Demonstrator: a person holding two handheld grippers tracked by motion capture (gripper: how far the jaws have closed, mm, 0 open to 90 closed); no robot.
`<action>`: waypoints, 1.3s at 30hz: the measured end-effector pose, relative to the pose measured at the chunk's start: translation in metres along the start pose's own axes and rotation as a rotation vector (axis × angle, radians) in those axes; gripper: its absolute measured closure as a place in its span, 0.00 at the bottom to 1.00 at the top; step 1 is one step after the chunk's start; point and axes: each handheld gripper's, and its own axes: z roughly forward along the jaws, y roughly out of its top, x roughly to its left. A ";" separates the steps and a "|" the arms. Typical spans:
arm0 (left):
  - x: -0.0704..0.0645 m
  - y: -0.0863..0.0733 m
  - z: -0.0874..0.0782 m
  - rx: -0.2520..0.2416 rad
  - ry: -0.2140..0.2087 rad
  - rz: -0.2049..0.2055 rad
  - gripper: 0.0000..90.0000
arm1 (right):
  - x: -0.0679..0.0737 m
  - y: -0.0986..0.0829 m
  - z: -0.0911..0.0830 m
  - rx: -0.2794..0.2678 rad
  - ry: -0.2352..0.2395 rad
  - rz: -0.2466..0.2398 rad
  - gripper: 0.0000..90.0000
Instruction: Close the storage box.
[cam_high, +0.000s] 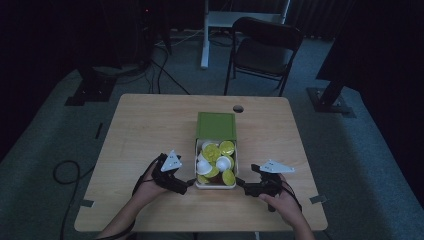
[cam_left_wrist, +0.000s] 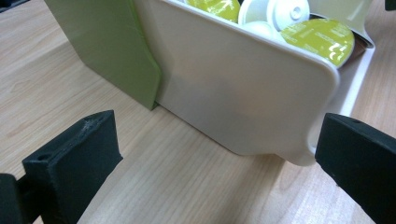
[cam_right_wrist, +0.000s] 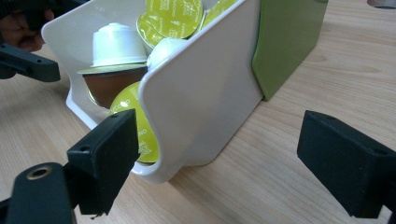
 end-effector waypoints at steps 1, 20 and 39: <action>0.000 0.001 0.000 0.000 -0.003 0.000 0.00 | -0.001 0.000 0.001 0.003 -0.002 -0.002 0.14; 0.005 0.015 0.012 0.008 -0.006 0.010 0.00 | -0.007 0.002 0.006 0.004 0.010 0.010 0.13; 0.021 0.019 0.019 0.028 0.001 -0.020 0.00 | -0.014 0.010 0.018 0.005 0.000 0.008 0.13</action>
